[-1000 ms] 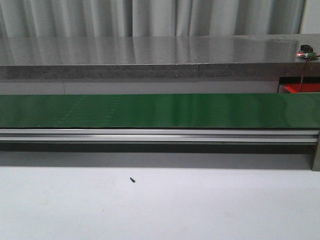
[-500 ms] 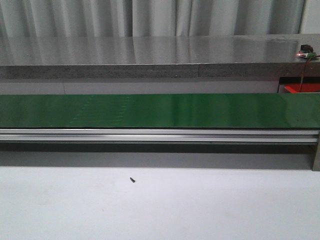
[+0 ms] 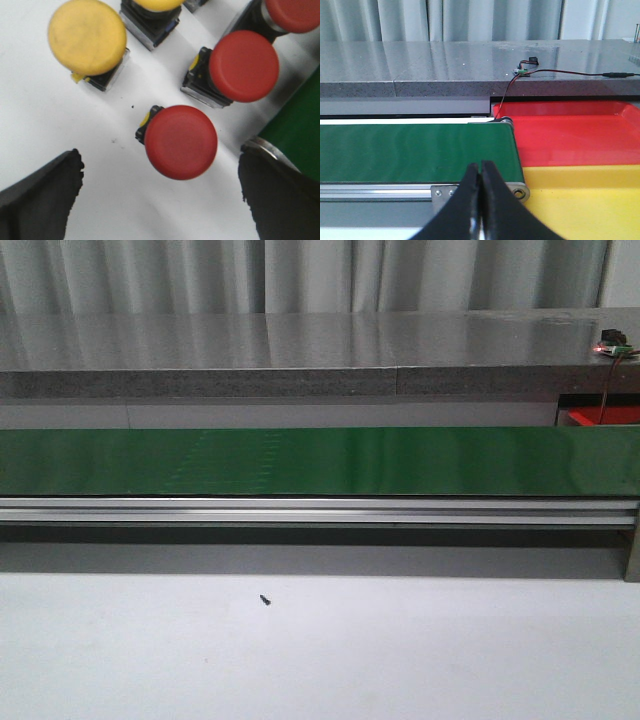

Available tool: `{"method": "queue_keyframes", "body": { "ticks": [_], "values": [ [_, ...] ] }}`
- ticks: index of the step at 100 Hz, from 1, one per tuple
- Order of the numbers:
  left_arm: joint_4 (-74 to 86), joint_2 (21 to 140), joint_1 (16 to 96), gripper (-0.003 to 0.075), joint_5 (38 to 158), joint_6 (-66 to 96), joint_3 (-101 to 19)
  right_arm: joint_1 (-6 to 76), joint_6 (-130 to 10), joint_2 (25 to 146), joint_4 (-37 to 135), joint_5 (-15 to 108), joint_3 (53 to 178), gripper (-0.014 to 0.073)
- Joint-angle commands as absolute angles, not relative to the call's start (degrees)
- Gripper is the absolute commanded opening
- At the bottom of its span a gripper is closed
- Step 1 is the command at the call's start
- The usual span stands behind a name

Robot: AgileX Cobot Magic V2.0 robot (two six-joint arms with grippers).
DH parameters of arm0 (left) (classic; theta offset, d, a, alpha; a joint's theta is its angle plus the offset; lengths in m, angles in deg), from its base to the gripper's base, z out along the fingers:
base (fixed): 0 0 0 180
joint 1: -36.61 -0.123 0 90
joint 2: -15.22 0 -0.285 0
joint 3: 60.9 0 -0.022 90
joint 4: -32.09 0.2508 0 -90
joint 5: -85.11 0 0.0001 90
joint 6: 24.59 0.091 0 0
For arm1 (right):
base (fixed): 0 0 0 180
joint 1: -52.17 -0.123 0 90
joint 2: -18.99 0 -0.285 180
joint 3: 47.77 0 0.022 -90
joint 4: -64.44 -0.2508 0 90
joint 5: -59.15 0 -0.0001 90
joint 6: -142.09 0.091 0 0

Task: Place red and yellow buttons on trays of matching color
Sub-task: 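Grasp a red-capped button with the left gripper, then place the red button on the conveyor belt and open the left gripper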

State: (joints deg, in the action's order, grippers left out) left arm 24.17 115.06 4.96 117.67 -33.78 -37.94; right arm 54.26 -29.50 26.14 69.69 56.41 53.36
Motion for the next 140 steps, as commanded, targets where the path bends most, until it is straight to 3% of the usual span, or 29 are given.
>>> {"method": "queue_keyframes", "body": {
  "ticks": [1, 37, 44, 61, 70, 100, 140],
  "values": [
    [23.4, 114.0, 4.6, 0.0618, 114.7, -34.5, -39.8, 54.2, -29.7, 25.2, 69.9, 61.1, 54.4, -0.0122],
    [23.4, 117.7, 4.6, 0.0600, 112.9, -34.2, -39.8, 54.2, -29.7, 25.2, 69.9, 61.1, 54.4, -0.0122],
    [23.4, 117.7, 4.6, 0.0523, 112.3, -34.2, -39.8, 54.2, -29.7, 25.2, 69.9, 61.1, 54.4, -0.0122],
    [23.4, 117.7, 4.6, 0.0223, 111.9, -34.2, -39.8, 54.2, -29.7, 25.2, 69.9, 61.1, 54.4, -0.0122],
    [23.4, 117.7, 4.6, 0.0137, 111.8, -33.8, -39.8, 54.2, -29.7, 25.2, 69.9, 61.1, 54.4, -0.0122],
    [24.0, 113.7, 4.6, 0.0127, 115.5, -32.1, -39.8, 54.2, -29.7, 25.2, 69.9, 61.1, 54.4, -0.0122],
    [23.7, 96.3, 5.6, 0.0127, 121.1, -26.7, -40.1, 54.2, -29.7, 25.2, 69.9, 61.1, 54.4, -0.0122]
  ]
}}
